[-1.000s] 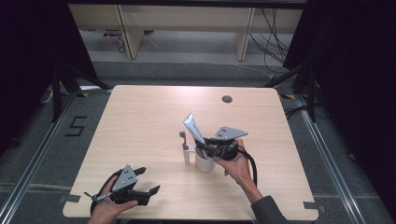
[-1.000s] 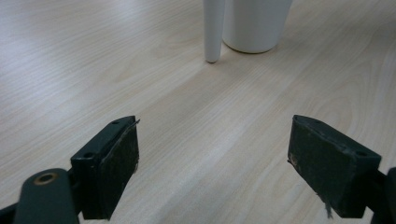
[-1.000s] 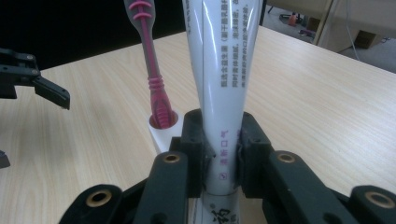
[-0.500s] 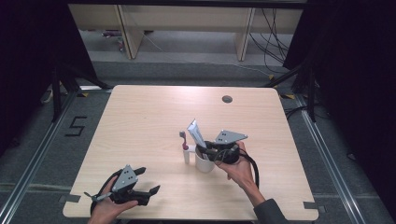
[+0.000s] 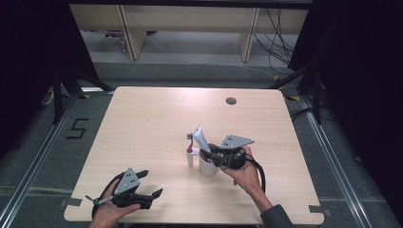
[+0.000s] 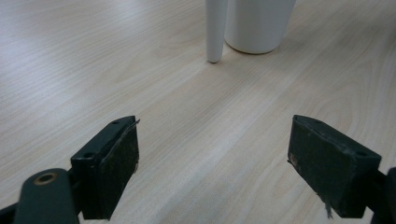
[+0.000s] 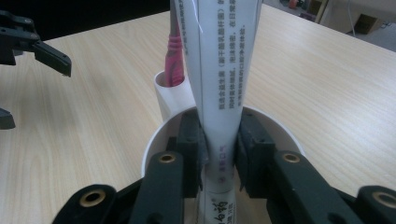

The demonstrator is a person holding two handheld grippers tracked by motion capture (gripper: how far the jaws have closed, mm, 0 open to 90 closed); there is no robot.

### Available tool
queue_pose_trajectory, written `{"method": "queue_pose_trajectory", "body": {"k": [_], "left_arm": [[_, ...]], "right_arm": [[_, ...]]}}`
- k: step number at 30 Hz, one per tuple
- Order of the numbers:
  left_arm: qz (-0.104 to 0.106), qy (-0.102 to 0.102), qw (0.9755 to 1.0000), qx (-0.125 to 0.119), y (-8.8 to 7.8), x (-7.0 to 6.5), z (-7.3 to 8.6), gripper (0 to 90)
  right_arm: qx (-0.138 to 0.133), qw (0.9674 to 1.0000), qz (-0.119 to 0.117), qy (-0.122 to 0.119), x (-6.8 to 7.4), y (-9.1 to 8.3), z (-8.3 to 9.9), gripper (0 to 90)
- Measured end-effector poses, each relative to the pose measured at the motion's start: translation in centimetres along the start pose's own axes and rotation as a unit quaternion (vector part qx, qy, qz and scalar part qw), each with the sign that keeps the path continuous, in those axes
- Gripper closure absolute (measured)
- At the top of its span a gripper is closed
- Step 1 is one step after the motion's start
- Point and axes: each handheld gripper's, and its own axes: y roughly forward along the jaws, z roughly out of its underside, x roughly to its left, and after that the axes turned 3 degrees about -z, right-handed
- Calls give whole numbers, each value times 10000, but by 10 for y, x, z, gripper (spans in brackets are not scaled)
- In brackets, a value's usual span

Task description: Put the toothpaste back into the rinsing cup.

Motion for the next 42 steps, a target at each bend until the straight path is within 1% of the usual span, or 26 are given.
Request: {"method": "queue_pose_trajectory", "body": {"k": [2, 5, 6, 10, 11, 13, 14, 15, 16, 18, 19, 23, 25, 26, 27, 28, 30, 31, 32, 35, 37, 38, 39, 40, 41, 42], "left_arm": [[1, -2, 10000, 1, 0, 0, 0, 161], [4, -9, 10000, 6, 0, 0, 0, 161], [6, 0, 10000, 10, 0, 0, 0, 161], [2, 1, 10000, 19, 0, 0, 0, 161], [10, -2, 10000, 9, 1, 0, 0, 161], [-1, -20, 10000, -2, 0, 0, 0, 161], [-24, -24, 10000, 9, 0, 0, 0, 161], [-39, 3, 10000, 20, 0, 1, 0, 161], [-33, 3, 10000, 29, 0, 1, 0, 161], [-28, -16, 10000, 8, 0, 0, 0, 160], [-29, -15, 10000, 10, 0, 0, 0, 161], [-31, -13, 10000, 10, 0, 1, 0, 161], [-33, -19, 10000, 11, 0, 1, 0, 161], [-30, -19, 10000, 10, 0, 1, 0, 160], [-8, -31, 10000, -6, 1, 0, 1, 161], [-2, -24, 10000, 1, 1, 0, 1, 161], [5, -17, 10000, 1, 1, 0, 1, 161], [5, -19, 10000, 2, 1, 0, 1, 161], [8, -22, 10000, 0, 1, 0, 1, 161], [2, -79, 10000, -56, 2, 0, 1, 161], [-4, -76, 10000, -56, 2, 1, 1, 161], [2, -80, 9999, -61, 2, 1, 1, 161], [-14, -12, 10000, 29, 1, 2, 1, 161], [-28, 0, 10000, 37, 1, 2, 1, 161], [-14, -35, 10000, 29, 1, 1, 1, 161], [-10, -49, 10000, 20, 1, 1, 1, 161]], "right_arm": [[-13, 10000, 79, -43, -1, -1, 1, 712], [40, 10000, 45, 9, -2, -2, 3, 699], [26, 9999, 60, 100, -1, -3, 4, 693], [3, 10000, 72, 0, -4, -4, 6, 688], [-13, 9999, 147, 60, -4, -4, 6, 688], [35, 9999, 94, 72, -3, -4, 6, 685], [-7, 9999, 148, -2, -4, -5, 6, 684], [23, 9999, 82, 103, -3, -5, 7, 677], [-6, 9999, 128, 44, -4, -5, 7, 675], [-1, 9999, 67, 88, -3, -6, 6, 669], [-47, 9999, 104, 4, -4, -6, 6, 666], [-96, 9998, 173, 78, -4, -8, 6, 649], [-114, 9998, 136, 97, -5, -9, 5, 643], [-165, 9996, 196, 70, -5, -10, 5, 632], [-113, 9996, 133, 214, -3, -11, 4, 621], [-165, 9996, 96, 197, -4, -11, 4, 620], [-161, 9994, 195, 250, -4, -14, 2, 609], [-255, 9993, 191, 196, -4, -14, 1, 603], [-229, 9993, 220, 172, -5, -16, 0, 589], [-262, 9990, 155, 330, -6, -17, -1, 556], [-390, 9987, 208, 237, -8, -18, -2, 540], [-401, 9982, 273, 365, -7, -20, -2, 530], [-324, 9985, 209, 380, -8, -22, -3, 517], [-337, 9976, 240, 550, -7, -23, -3, 502], [-365, 9979, 274, 460, -9, -24, -4, 502], [-451, 9977, 212, 459, -10, -24, -4, 497]]}}
